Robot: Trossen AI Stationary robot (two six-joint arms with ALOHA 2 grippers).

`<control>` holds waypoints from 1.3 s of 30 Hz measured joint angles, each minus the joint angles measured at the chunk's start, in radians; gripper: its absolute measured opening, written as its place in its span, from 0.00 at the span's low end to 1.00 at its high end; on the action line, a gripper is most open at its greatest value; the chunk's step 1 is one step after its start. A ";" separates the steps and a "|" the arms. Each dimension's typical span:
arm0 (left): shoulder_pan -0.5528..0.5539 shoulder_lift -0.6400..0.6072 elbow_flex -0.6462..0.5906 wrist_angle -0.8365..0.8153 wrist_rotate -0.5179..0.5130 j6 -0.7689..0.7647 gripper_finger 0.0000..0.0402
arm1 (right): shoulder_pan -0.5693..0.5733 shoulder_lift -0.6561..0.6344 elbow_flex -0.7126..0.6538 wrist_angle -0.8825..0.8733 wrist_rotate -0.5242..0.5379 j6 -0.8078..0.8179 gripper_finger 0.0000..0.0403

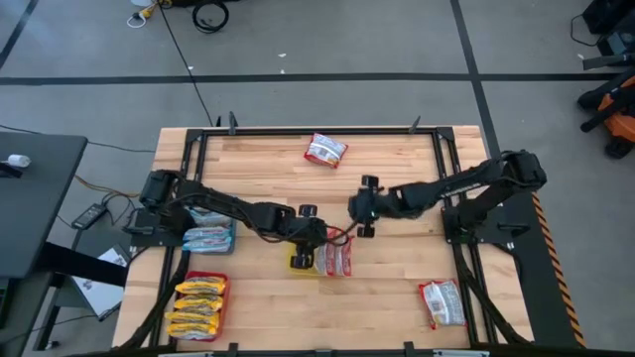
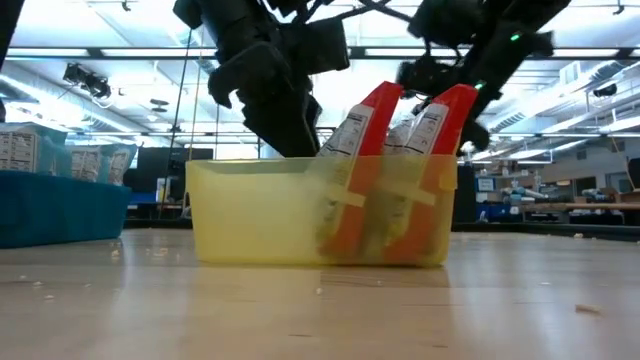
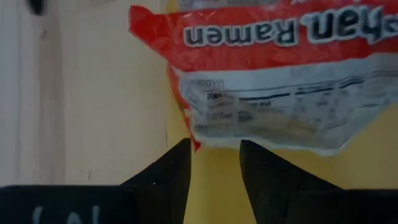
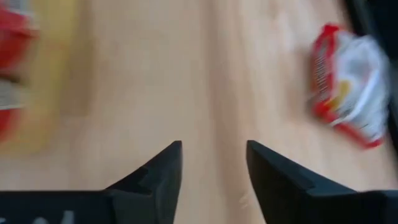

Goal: Sort Maruchan noodles
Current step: Move the yellow bin to the center, then put the top red noodle pack into the yellow bin

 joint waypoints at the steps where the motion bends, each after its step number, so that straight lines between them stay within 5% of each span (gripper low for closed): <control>1: 0.000 -0.007 0.005 -0.032 -0.009 -0.004 0.35 | -0.025 0.003 0.000 0.019 0.001 -0.039 0.50; 8: 0.001 -0.134 -0.054 -0.219 -0.080 -0.116 0.35 | -0.177 0.129 0.008 0.296 0.078 -0.068 0.63; 17: -0.051 -0.338 -0.314 0.097 -0.078 -0.165 0.35 | -0.316 0.438 0.249 0.231 0.168 -0.164 0.57; 22: -0.110 -0.394 -0.373 0.216 -0.124 -0.170 0.35 | -0.377 0.512 0.347 0.175 0.109 -0.125 0.48; 34: -0.218 -0.400 -0.372 0.271 -0.550 -0.165 0.35 | -0.437 0.483 0.361 0.094 0.051 -0.067 0.04; 39: -0.216 -0.399 -0.383 0.256 -0.638 -0.149 0.35 | -0.399 0.356 0.360 0.038 0.042 -0.060 0.02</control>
